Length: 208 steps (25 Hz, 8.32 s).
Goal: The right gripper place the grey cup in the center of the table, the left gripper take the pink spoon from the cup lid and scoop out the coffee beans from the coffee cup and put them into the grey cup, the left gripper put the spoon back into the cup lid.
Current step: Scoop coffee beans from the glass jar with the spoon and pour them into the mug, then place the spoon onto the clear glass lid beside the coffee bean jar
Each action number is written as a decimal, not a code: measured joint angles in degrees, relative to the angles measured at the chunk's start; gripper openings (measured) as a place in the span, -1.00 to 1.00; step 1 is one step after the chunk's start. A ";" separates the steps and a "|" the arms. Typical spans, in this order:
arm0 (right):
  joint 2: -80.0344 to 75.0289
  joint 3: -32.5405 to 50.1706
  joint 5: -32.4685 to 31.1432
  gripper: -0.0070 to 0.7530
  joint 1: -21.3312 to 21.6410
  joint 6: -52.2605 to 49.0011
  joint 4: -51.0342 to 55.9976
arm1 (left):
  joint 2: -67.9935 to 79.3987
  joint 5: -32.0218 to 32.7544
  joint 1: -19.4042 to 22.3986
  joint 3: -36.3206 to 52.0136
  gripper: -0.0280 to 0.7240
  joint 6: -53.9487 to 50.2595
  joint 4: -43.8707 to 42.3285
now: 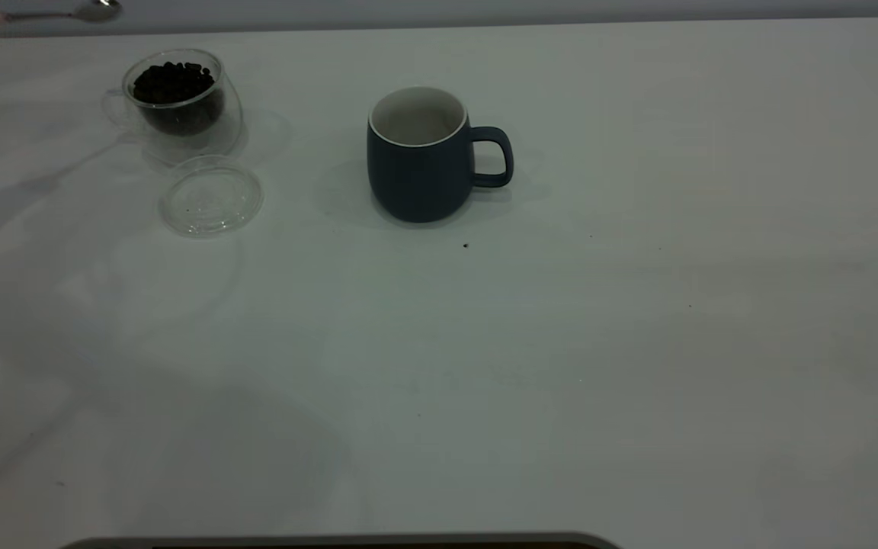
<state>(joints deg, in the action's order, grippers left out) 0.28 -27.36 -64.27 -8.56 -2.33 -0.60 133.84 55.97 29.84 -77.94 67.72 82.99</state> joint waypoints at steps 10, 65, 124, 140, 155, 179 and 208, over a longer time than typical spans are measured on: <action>0.00 0.00 0.00 0.22 0.00 0.00 0.00 | 8.02 -1.20 -5.89 -9.71 -0.57 -2.33 -4.22; 0.00 0.00 0.00 0.22 0.00 0.00 0.00 | 8.41 9.36 -2.39 -10.16 -0.57 -11.46 -7.47; 0.00 0.00 0.00 0.22 0.00 0.00 0.00 | 8.41 4.51 -26.69 -10.16 -0.57 -1.41 -5.47; 0.00 0.00 0.00 0.22 0.00 0.00 0.00 | 8.41 -2.88 -29.12 -10.16 -0.57 23.20 -7.70; 0.00 0.00 0.00 0.22 0.00 0.00 0.00 | -1.12 10.32 -18.25 -10.16 -0.57 7.17 -11.97; 0.00 0.00 0.00 0.22 0.00 0.00 0.00 | 12.34 7.71 -5.23 -10.16 -0.57 -7.34 -21.77; 0.00 0.00 0.00 0.22 0.00 0.00 0.00 | 18.39 5.96 -6.41 -10.52 -0.39 -9.96 -15.97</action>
<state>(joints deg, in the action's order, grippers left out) 0.28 -27.36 -64.27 -8.56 -2.33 -0.60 152.22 61.93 23.43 -88.46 57.76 67.02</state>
